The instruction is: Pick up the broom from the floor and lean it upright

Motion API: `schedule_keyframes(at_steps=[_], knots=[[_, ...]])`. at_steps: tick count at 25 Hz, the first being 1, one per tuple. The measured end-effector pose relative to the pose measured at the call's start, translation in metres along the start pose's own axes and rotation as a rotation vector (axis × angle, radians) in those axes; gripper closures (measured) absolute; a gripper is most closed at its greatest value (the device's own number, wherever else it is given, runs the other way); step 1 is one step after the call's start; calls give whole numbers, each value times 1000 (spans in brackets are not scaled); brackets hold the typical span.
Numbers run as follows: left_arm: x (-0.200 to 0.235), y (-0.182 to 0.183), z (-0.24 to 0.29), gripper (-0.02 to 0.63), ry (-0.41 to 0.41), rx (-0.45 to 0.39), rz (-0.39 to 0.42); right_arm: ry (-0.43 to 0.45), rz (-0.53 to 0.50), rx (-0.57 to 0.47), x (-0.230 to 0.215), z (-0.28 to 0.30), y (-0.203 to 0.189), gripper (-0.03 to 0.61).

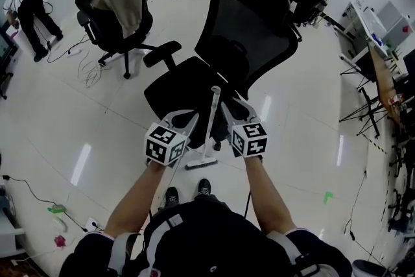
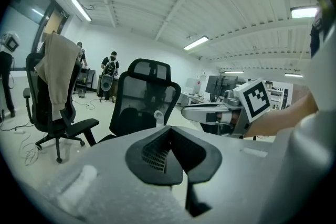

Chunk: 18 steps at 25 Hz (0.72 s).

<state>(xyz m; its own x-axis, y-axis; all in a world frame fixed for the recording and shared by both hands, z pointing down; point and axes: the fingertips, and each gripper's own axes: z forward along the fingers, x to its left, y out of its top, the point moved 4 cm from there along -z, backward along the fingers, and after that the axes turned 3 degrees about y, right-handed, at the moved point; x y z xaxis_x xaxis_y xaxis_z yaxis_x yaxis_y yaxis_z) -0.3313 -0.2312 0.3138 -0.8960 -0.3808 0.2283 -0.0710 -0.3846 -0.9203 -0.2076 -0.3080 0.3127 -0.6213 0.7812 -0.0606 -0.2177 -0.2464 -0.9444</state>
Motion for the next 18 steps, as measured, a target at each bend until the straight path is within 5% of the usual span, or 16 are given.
schedule_keyframes(at_steps=[4,18], knots=[[-13,29,-6,614,-28,-48,1,6,2,-91,10,-29,27,574],[-40,82,-30,614,-81,-120,105,110,9,-301,48,-75,82,574]])
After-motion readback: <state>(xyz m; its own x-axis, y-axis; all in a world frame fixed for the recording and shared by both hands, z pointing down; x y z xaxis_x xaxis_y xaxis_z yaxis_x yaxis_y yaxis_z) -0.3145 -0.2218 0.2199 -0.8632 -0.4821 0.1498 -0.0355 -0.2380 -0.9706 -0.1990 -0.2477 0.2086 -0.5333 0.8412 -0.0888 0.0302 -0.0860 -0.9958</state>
